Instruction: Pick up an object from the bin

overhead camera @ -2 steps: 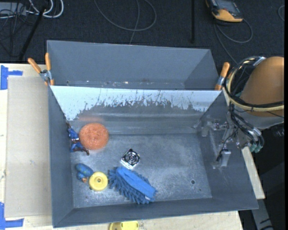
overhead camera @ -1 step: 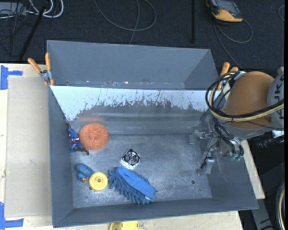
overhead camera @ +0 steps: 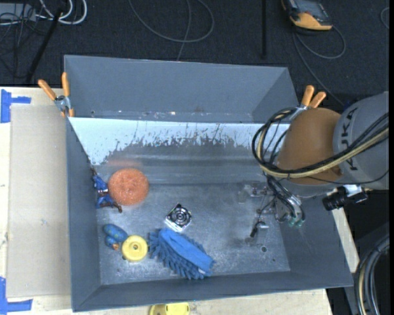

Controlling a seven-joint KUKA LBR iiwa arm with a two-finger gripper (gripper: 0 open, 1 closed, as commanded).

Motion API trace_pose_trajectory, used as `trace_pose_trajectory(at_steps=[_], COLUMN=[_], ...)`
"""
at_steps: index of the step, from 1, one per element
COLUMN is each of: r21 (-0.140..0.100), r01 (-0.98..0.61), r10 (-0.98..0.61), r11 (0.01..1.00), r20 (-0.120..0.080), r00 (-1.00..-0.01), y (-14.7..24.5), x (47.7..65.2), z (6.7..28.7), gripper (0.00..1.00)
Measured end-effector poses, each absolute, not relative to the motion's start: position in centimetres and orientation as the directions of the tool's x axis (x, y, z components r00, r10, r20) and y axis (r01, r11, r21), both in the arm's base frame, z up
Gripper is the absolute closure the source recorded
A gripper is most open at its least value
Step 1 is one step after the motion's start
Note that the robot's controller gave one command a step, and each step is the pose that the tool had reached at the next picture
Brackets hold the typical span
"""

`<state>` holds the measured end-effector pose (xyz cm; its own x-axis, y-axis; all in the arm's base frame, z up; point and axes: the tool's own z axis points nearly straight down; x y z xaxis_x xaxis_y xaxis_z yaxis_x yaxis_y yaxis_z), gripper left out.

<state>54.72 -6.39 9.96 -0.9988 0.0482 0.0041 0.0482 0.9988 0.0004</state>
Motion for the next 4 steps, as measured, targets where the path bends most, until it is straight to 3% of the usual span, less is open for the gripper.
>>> trace_pose_trajectory(at_steps=[1,2,3,4], r21=[0.002,-0.002,0.005,-0.003], r01=[0.0,-0.039,-0.151,-0.185], r10=[0.0,-0.039,-0.151,-0.185], r11=[1.0,0.999,0.989,0.983], r20=[0.007,-0.012,-0.002,0.0], r00=[-1.0,-0.999,-0.989,-0.983], y=[-4.3,0.2,2.4,3.2], x=[56.6,55.8,57.3,54.8], z=[12.8,12.2,7.9,7.2], gripper=[0.0,0.0,0.0,0.0])
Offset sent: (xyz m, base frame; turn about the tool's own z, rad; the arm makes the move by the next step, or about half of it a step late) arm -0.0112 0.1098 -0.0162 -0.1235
